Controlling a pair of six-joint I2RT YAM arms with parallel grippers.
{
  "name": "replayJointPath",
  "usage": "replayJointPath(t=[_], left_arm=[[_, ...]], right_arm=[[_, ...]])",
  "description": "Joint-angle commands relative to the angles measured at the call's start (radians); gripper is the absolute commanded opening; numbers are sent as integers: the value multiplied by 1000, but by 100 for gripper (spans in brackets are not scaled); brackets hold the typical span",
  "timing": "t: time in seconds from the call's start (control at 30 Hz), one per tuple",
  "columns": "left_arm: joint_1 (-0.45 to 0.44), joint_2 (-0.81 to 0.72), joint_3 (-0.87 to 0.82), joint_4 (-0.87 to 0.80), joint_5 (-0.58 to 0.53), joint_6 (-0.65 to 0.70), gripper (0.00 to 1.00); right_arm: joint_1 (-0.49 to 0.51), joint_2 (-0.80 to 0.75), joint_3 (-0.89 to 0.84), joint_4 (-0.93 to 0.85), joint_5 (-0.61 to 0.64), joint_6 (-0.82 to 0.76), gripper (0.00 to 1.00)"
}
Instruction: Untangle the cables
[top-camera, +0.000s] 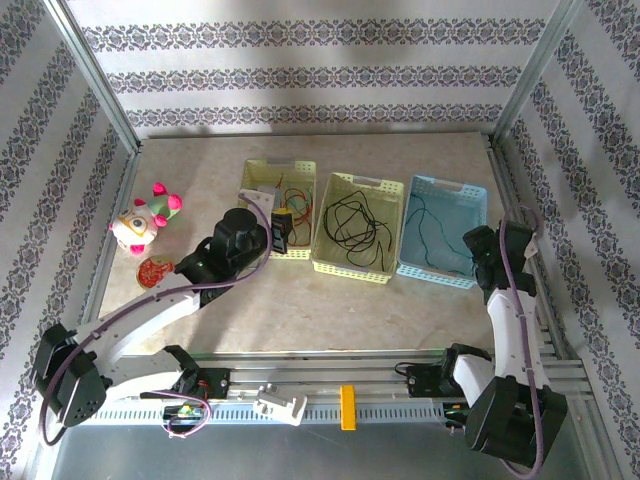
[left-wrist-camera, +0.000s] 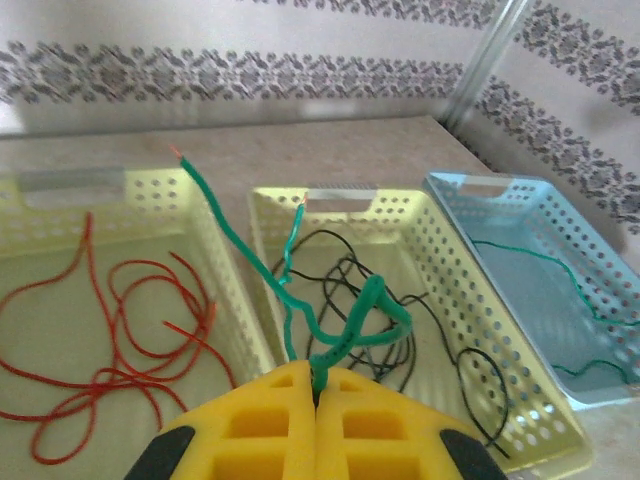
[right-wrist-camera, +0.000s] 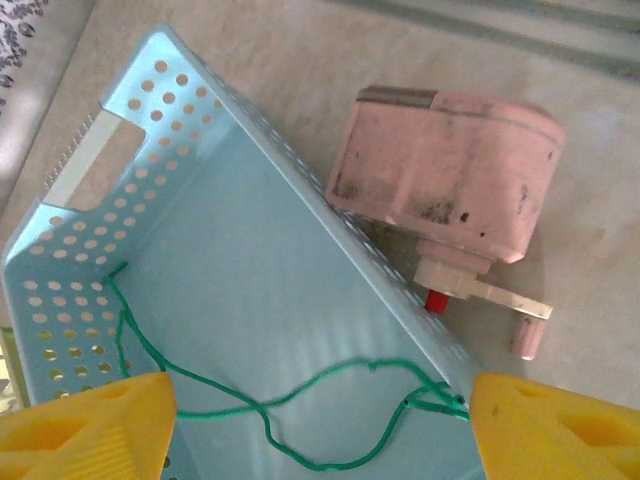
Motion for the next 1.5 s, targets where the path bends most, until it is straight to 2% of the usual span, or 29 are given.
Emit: replayJointPath(t=[0.0, 0.13, 0.23, 0.37, 0.47, 0.53, 0.63, 0.73, 0.9, 1.0, 1.13, 1.23, 1.37, 1.47], left_arm=[[8, 30, 32, 83, 74, -73, 0], [8, 68, 44, 101, 117, -88, 0], [8, 91, 52, 116, 168, -93, 0], [7, 117, 69, 127, 244, -101, 0], [7, 133, 72, 147, 286, -113, 0], [6, 140, 73, 159, 295, -120, 0], [0, 151, 74, 184, 318, -128, 0], [-15, 166, 76, 199, 354, -130, 0], [-30, 172, 73, 237, 420, -146, 0], [-31, 167, 63, 269, 456, -162, 0], [-31, 158, 41, 299, 480, -177, 0], [-31, 160, 39, 293, 480, -182, 0], [-31, 160, 35, 283, 448, -179, 0], [-31, 159, 34, 271, 399, -181, 0]], right_arm=[[11, -5, 69, -91, 25, -52, 78], [28, 43, 101, -89, -136, -104, 77], [76, 100, 138, -76, -278, -165, 75], [219, 126, 155, -16, -423, -228, 74], [341, 128, 135, 97, -561, -231, 74], [425, 130, 129, 157, -607, -224, 75], [543, 146, 124, 247, -630, -207, 75], [622, 178, 126, 326, -578, -184, 75], [659, 254, 134, 443, -527, -135, 71], [657, 301, 144, 487, -518, -126, 57], [659, 347, 154, 510, -540, -108, 31], [659, 337, 134, 531, -530, -96, 14], [650, 277, 96, 513, -437, -103, 0], [628, 222, 71, 463, -352, -109, 0]])
